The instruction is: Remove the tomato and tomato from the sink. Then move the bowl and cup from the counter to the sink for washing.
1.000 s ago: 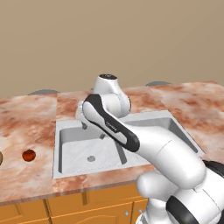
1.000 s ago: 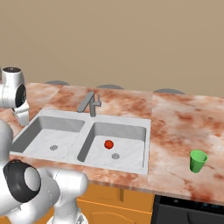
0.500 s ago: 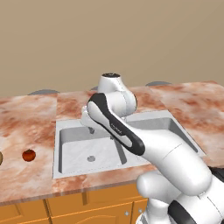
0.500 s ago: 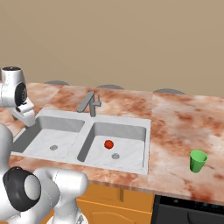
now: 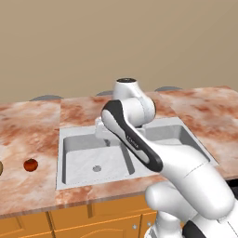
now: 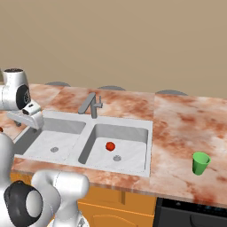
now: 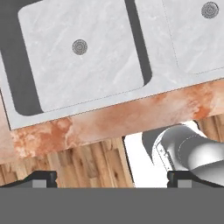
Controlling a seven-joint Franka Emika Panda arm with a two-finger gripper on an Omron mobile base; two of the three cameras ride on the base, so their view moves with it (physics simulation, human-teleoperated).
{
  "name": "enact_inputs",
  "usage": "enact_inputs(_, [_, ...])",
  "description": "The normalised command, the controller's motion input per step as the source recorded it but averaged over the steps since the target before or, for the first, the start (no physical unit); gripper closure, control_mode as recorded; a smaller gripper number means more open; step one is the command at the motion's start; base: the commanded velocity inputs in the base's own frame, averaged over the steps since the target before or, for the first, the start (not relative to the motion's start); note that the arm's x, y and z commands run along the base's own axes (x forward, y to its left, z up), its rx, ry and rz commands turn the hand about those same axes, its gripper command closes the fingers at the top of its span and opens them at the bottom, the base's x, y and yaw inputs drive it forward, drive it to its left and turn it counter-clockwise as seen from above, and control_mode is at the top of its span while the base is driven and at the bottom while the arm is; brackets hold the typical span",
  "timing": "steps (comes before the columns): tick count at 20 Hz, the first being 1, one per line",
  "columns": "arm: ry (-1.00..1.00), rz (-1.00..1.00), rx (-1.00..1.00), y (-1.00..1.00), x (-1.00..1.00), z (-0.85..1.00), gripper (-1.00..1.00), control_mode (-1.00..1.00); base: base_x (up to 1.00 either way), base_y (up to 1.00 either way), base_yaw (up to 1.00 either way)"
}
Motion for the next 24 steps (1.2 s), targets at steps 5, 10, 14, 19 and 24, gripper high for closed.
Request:
enact_inputs(5, [0.0,0.18,0.0,-0.37,-0.17,0.0,-1.0,-1.0,0.0,0.0,0.0])
enact_inputs(10, [0.03,0.14,0.04,-0.4,-0.15,0.0,-1.0,-1.0,0.0,0.0,0.0])
enact_inputs(14, [0.05,0.11,0.05,-0.41,-0.15,0.0,-1.0,-1.0,0.0,0.0,0.0])
enact_inputs(19, [0.15,0.08,0.09,-0.39,-0.12,0.0,-1.0,-1.0,0.0,0.0,0.0])
enact_inputs(24, [0.04,0.11,0.13,-0.42,-0.18,0.0,-1.0,-1.0,0.0,0.0,0.0])
